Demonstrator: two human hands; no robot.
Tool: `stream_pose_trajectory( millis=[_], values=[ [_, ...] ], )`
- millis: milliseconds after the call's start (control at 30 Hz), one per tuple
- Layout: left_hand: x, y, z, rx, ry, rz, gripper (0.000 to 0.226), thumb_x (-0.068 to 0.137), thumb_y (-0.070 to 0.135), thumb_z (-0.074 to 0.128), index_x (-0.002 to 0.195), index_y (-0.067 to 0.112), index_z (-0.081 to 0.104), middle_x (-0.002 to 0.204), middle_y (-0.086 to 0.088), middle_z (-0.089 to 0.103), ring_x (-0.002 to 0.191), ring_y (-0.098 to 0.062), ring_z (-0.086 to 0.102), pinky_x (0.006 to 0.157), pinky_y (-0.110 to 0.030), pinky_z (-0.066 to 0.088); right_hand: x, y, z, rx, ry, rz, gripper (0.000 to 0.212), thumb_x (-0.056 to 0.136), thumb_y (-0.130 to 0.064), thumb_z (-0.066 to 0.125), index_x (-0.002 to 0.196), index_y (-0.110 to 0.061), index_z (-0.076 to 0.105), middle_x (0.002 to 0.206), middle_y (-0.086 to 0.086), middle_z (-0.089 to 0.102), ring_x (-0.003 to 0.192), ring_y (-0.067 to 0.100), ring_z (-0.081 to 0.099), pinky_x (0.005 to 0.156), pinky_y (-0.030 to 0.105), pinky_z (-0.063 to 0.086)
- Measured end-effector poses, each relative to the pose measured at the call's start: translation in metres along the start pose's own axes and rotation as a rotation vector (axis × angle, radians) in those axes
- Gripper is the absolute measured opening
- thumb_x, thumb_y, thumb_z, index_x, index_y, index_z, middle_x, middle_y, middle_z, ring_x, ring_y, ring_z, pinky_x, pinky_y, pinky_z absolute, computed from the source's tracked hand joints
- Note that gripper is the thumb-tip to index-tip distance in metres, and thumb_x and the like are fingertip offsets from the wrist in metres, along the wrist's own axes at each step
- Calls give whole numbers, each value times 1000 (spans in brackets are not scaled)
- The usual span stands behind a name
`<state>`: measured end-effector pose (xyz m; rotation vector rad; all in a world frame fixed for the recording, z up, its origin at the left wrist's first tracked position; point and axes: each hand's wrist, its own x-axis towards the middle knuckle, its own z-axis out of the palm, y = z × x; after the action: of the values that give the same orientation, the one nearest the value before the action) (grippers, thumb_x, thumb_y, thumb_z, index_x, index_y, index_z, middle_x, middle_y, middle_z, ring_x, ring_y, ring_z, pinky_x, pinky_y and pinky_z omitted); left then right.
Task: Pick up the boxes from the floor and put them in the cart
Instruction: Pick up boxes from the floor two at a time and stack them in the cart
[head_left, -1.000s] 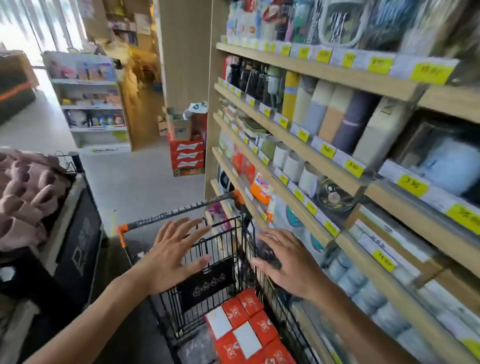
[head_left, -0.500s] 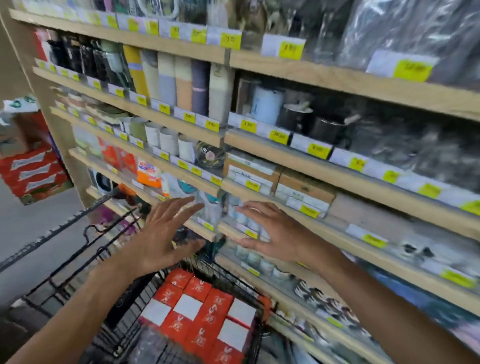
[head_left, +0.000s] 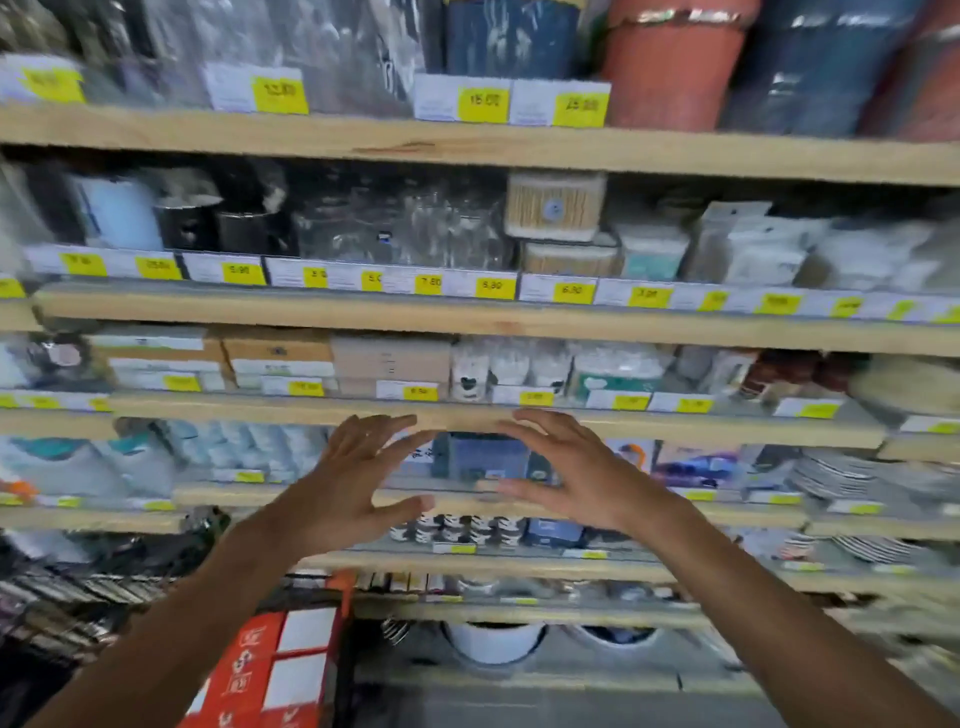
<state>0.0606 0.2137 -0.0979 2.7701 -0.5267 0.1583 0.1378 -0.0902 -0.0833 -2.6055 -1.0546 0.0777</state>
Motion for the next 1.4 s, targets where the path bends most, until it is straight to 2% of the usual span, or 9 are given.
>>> stream_pose_trajectory(
  millis=[167,333,433,500,733,900,1033,1233,1400],
  values=[
    [64,79,44,-40,-116,123,90,79,92,21,155,43,19,157,24,10,147,-6,7,121,-39,14,-103,74,-11,40,36,186,88,82,-86,30,158,-42,17,166,-13,8,153,18,11,121,48,24],
    [126,162,93,-106,-267,267,82,81,85,32,153,50,13,160,27,-1,148,-2,-4,120,-36,12,-211,132,-14,24,71,365,82,89,-75,46,158,-43,16,166,-14,4,153,19,11,119,47,27],
    [162,213,116,-140,-312,408,73,91,68,47,153,45,17,158,26,5,148,-1,3,120,-31,13,-274,151,-16,12,96,524,90,83,-88,33,158,-39,21,165,-3,16,150,25,22,116,49,33],
    [184,250,132,-148,-323,519,81,85,80,41,154,42,22,156,22,14,145,-1,11,114,-24,15,-315,160,-16,-10,132,635,93,82,-88,31,157,-32,29,162,5,28,147,31,30,116,48,33],
    [235,347,189,-273,-423,793,86,79,85,33,153,41,31,149,28,26,137,9,21,110,-15,18,-418,163,-28,-9,236,1001,88,86,-80,41,153,-24,39,157,9,37,144,31,37,118,42,30],
    [265,392,221,-424,-485,898,65,86,61,51,147,40,41,150,21,36,139,0,34,115,-29,32,-456,156,-32,-95,291,1172,73,90,-51,69,152,-26,41,157,4,38,139,27,42,115,35,30],
    [286,426,242,-473,-514,1021,58,94,41,63,147,37,42,149,25,33,139,6,30,113,-24,27,-474,146,-35,-95,324,1324,71,90,-56,64,151,-27,42,156,2,39,142,24,39,118,36,30],
    [304,470,283,-543,-621,1139,58,88,51,55,143,32,50,144,20,43,133,6,36,103,2,15,-503,118,-13,-62,429,1528,68,87,-50,68,147,-25,50,149,3,48,137,27,45,115,41,36],
    [304,520,312,-539,-721,1236,54,88,41,60,140,28,54,136,17,47,129,3,40,102,3,16,-542,99,4,-73,439,1686,68,91,-46,70,151,-31,41,154,-4,40,142,18,38,113,22,25]
  ],
)
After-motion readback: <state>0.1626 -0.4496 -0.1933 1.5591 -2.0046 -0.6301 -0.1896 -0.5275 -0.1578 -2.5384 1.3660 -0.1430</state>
